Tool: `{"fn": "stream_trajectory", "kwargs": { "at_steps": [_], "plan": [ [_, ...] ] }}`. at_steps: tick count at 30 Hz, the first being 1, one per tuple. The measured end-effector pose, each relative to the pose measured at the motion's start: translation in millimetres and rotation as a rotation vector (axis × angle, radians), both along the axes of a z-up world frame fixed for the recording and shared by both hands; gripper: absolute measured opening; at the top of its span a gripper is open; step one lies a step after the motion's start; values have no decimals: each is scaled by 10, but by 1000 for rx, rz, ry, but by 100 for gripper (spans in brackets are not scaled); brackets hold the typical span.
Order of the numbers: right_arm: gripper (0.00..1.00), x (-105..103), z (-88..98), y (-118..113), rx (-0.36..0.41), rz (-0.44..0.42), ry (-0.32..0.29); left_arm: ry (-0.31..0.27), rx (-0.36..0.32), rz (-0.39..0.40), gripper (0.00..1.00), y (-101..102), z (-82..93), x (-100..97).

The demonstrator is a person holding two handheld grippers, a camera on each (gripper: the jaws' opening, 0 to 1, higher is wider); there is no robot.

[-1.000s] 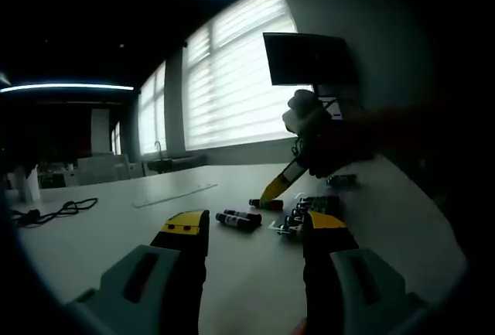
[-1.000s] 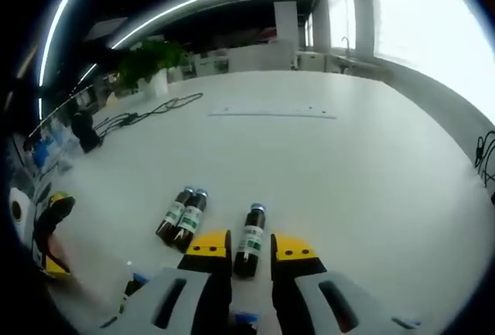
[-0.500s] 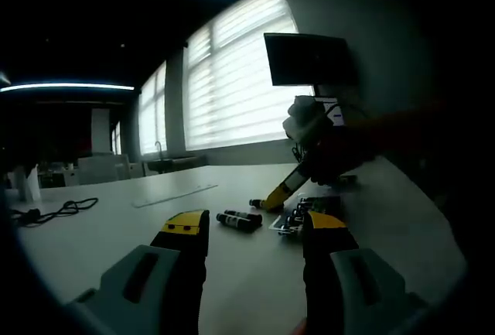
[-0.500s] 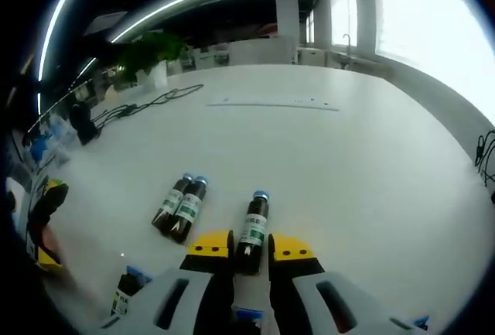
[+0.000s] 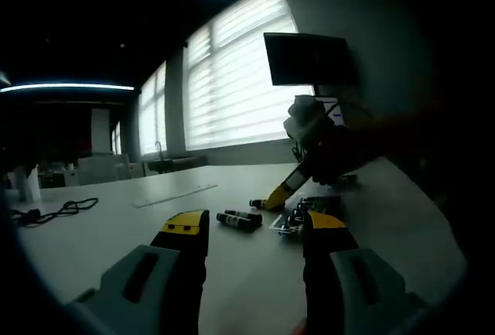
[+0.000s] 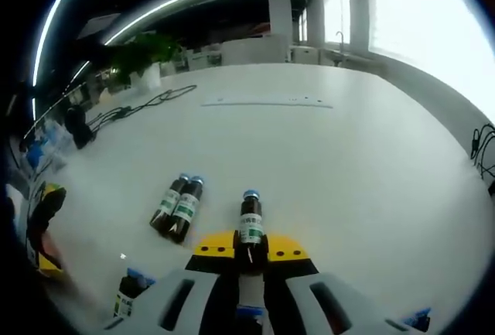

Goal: Grip medicine bottles put into box

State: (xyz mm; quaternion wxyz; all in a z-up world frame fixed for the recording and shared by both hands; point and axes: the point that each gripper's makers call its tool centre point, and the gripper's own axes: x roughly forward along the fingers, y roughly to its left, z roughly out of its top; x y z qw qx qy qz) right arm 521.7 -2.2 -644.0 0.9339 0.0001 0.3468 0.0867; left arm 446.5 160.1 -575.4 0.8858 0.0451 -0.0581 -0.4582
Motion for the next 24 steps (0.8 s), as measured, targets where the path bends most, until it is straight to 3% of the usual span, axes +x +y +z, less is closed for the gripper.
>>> {"fn": "stream_trajectory", "kwargs": {
  "at_steps": [16,24],
  "plan": [
    [7,-140,404,-107,40,-43,-79,0,6,-6,41,-15,-8,-8],
    [8,-221,438,-303,30,-71,-92,0,9,-10,41,-22,-13,-16]
  ]
}}
